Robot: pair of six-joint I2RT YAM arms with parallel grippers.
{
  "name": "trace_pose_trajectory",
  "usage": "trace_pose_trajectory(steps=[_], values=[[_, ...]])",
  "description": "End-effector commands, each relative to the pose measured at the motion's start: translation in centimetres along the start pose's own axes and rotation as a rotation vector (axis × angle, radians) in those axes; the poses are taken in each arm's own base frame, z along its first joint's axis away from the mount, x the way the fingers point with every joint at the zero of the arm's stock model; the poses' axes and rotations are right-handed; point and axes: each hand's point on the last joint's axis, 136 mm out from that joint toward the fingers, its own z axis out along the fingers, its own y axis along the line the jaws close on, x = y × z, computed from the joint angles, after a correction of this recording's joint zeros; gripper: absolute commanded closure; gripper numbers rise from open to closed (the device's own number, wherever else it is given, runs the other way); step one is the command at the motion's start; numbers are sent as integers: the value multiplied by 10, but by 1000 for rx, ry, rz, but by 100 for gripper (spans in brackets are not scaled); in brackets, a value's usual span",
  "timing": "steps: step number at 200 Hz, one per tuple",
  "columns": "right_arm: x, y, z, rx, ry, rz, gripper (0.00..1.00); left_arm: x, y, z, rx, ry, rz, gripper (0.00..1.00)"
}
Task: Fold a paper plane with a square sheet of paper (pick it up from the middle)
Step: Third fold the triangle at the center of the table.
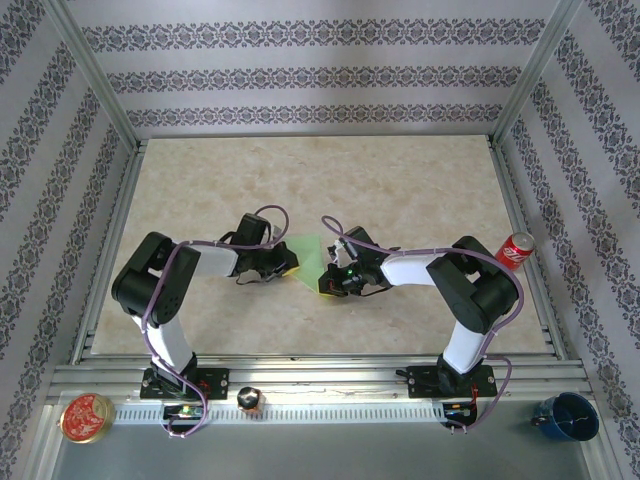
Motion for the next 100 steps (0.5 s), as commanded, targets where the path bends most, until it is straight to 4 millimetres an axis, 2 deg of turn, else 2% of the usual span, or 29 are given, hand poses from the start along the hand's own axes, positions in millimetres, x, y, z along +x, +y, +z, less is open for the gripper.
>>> trace_pose_trajectory(steps=[1, 25, 43, 77, 100], values=[[25, -36, 4, 103, 75, 62, 100, -12, 33, -8, -89, -61, -17, 89], [25, -35, 4, 102, 75, 58, 100, -16, 30, -16, -82, -76, -7, 88], [23, -35, 3, 101, 72, 59, 100, -17, 20, -23, -61, -86, 6, 87], [21, -32, 2, 95, 68, 57, 100, -18, -18, -47, 26, -145, 43, 87], [19, -28, 1, 92, 63, 50, 100, -9, -37, -46, 58, -118, 94, 87]])
